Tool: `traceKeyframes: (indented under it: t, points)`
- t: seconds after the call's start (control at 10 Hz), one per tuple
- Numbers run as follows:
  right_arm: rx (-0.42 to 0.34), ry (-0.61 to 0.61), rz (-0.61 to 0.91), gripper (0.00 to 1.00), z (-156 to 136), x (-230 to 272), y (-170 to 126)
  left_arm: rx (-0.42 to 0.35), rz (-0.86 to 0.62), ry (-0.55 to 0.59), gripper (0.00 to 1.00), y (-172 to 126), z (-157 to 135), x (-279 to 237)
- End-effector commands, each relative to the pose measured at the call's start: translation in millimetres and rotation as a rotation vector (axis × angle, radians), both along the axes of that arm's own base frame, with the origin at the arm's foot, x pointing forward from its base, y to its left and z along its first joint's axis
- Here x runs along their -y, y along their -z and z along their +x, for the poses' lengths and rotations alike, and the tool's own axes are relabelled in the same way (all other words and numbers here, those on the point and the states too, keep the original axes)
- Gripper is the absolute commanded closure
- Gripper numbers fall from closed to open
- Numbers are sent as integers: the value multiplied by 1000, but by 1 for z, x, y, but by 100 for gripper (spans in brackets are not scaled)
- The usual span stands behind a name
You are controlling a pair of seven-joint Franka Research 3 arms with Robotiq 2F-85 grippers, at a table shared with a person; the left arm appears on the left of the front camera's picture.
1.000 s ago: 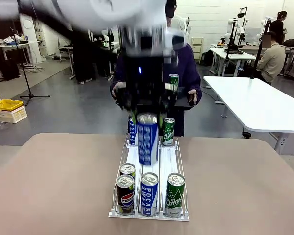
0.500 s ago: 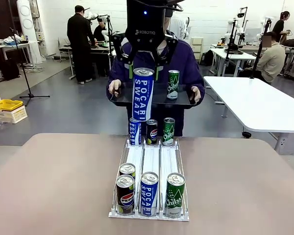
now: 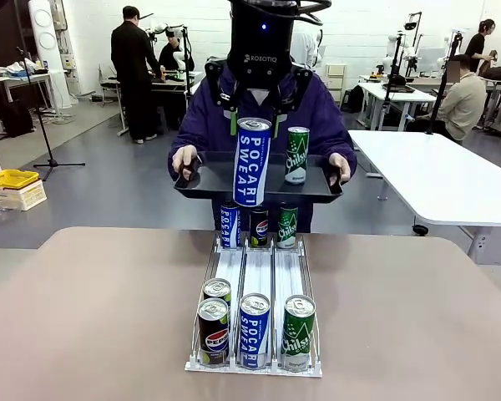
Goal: Retrieve and hand over the desired beverage to the person.
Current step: Pick up another can of the same type that the person held from the Automatic Can Dispenser, then place the picked can on the Handle tray extended by the person.
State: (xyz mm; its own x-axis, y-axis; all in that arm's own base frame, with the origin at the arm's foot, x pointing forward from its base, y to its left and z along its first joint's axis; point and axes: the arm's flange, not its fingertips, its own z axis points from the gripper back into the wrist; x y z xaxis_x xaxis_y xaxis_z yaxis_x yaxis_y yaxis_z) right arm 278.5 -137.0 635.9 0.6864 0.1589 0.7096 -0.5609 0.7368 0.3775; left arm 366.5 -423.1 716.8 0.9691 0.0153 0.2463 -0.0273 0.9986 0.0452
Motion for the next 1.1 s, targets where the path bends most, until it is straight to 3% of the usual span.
traceKeyframes:
  t: [0.0, 1.0]
  points:
    - [17, -22, 25, 0, 2, 0, 0, 17, -3, 5, 100, -3, -4, -7]
    - [17, -22, 25, 0, 2, 0, 0, 17, -3, 5, 100, -3, -4, -7]
